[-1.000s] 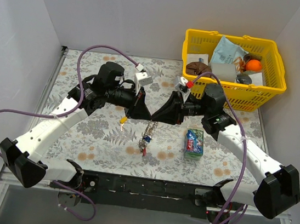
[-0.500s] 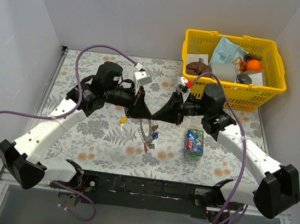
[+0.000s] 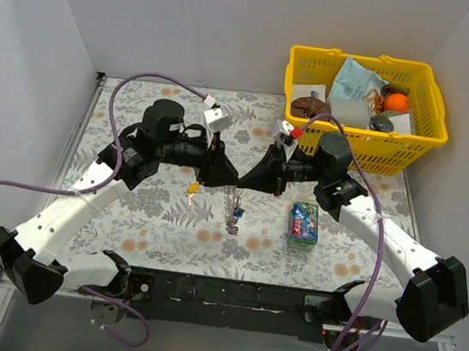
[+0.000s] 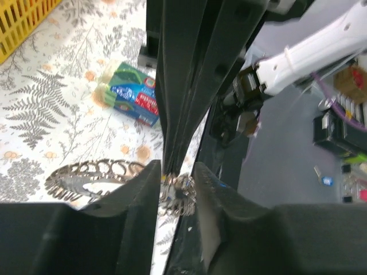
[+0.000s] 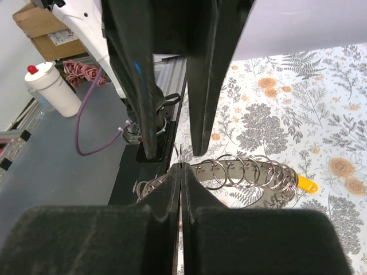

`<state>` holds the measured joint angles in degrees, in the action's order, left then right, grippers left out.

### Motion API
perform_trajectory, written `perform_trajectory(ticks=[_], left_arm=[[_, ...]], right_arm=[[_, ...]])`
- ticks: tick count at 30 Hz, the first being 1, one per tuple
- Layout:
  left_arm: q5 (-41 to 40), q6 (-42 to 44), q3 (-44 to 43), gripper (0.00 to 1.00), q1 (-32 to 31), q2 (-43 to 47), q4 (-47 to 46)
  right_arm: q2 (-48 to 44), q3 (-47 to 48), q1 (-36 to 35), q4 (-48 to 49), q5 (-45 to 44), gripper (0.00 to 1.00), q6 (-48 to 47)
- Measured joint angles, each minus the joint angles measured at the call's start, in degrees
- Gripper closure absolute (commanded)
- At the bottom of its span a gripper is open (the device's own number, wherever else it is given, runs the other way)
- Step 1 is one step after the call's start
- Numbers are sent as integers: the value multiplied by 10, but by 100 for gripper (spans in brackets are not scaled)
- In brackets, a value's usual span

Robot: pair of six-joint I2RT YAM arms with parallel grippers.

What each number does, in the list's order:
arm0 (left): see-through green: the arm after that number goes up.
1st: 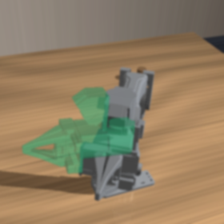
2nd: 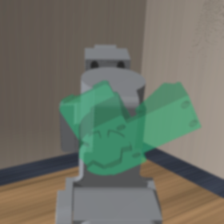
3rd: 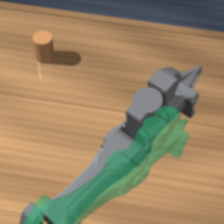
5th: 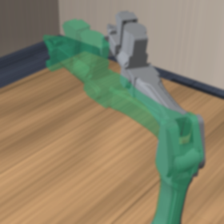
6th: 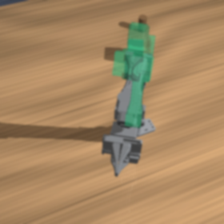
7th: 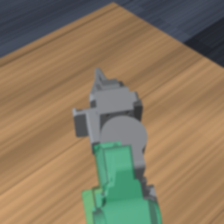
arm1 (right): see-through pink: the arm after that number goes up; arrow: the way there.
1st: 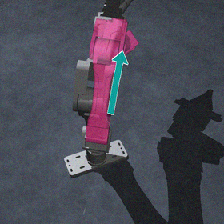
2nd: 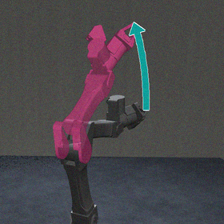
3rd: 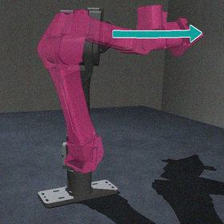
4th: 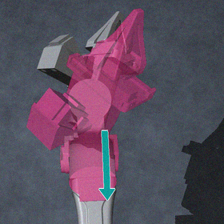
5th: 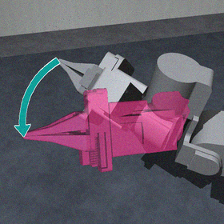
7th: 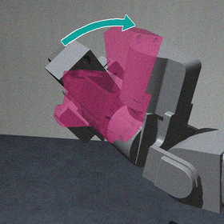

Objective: Put the keys on the keyring

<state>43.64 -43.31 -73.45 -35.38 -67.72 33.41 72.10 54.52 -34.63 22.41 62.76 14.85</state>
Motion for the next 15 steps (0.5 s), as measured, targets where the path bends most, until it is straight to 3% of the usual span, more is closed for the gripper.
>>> perform_trajectory(ticks=[2,3,15], left_arm=[[-6,-12,0,33,0,5,-30],[-10,-21,5,29,-1,10,-50],[-64,-145,146,20,-1,94,-286]], right_arm=[[0,-7,-1,2,-8,99,6],[0,-12,-2,6,-12,99,13],[-59,-85,-3,117,-77,99,83]])
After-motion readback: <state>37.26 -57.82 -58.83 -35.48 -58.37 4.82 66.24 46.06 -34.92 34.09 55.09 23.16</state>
